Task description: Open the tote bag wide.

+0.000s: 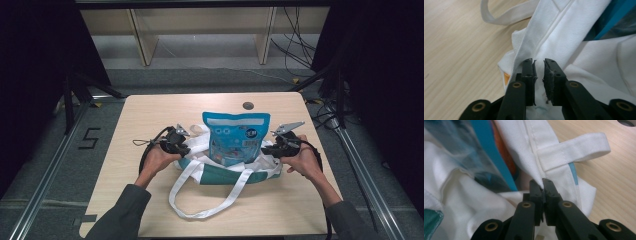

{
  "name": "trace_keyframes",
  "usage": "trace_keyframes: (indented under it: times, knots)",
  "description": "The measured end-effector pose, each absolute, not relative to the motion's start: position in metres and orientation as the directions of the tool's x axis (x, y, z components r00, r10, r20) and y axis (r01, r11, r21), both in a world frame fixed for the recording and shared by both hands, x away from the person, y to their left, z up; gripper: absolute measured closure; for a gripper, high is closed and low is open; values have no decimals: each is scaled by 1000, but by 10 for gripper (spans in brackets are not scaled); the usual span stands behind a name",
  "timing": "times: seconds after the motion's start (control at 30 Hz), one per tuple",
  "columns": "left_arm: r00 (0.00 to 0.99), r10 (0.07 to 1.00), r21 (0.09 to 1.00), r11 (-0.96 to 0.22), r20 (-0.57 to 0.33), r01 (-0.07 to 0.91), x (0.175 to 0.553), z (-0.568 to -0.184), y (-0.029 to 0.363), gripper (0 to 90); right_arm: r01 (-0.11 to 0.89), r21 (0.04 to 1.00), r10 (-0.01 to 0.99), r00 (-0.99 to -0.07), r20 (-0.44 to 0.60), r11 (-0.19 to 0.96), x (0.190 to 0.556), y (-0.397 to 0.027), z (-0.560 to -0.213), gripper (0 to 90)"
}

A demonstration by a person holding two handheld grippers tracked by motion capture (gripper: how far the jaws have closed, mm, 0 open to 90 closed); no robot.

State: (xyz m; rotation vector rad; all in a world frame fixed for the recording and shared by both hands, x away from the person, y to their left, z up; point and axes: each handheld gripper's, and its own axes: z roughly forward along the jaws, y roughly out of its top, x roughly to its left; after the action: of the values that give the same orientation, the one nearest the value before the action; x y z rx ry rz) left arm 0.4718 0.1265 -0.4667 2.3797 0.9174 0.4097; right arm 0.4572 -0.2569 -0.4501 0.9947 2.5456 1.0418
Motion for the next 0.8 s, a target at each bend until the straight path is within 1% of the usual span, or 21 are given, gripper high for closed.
trace_keyframes:
  times: [0.03,0.07,0.1,0.13,0.17,0.2,0.27,0.33,0.4,0.43,0.47,0.5,0.53,0.57,0.6,0.63,0.67,0.7,0.73,0.8]
  knots:
    - [711,699,591,-608,82,530,474,-473,126,833,544,695,681,-725,107,470,462,-258,-455,891]
    - [713,696,591,-612,88,525,475,-475,126,833,544,695,681,-725,107,470,462,-258,-455,891]
    - [712,698,591,-607,76,532,476,-479,126,844,556,688,687,-718,113,467,465,-260,-457,892]
    - [711,700,597,-599,67,534,476,-481,127,848,577,692,696,-702,149,434,469,-260,-461,893]
    - [712,700,598,-594,56,537,478,-482,129,851,587,672,696,-703,147,451,472,-263,-463,894]
    - [712,700,602,-594,58,534,478,-483,129,855,613,664,708,-684,175,429,474,-262,-466,894]
    - [705,707,607,-582,51,541,479,-484,130,858,600,684,720,-677,156,416,480,-262,-473,894]
    - [706,706,608,-586,57,537,478,-481,130,855,622,657,725,-669,165,425,481,-260,-475,894]
    - [707,705,621,-575,47,533,475,-476,131,838,607,657,718,-682,141,448,481,-261,-472,893]
    - [712,701,624,-575,44,528,474,-473,132,827,597,676,716,-683,146,432,480,-260,-473,890]
    - [723,690,621,-585,43,521,472,-467,133,819,596,661,711,-690,131,456,479,-261,-470,888]
    - [728,684,630,-584,43,512,471,-463,132,803,589,682,707,-691,149,433,478,-260,-470,886]
    - [742,670,637,-585,30,502,469,-458,130,782,592,663,708,-694,129,459,478,-261,-467,884]
    - [756,654,636,-597,33,489,469,-455,129,757,589,662,708,-695,124,463,478,-261,-466,878]
    - [759,650,637,-596,27,488,468,-452,126,703,579,686,703,-698,136,442,477,-260,-467,840]
    - [764,644,642,-597,26,481,468,-449,123,703,579,686,703,-698,136,442,477,-260,-467,840]
    - [771,636,643,-599,20,477,469,-449,120,684,594,682,709,-688,156,427,476,-260,-464,817]
    - [773,634,640,-605,26,474,470,-450,115,657,590,675,712,-689,134,444,476,-262,-462,788]
    - [779,627,635,-613,28,470,471,-451,112,622,580,688,708,-693,135,436,473,-265,-458,768]
    - [783,622,628,-617,21,474,474,-456,106,590,569,704,707,-695,135,425,472,-265,-458,751]
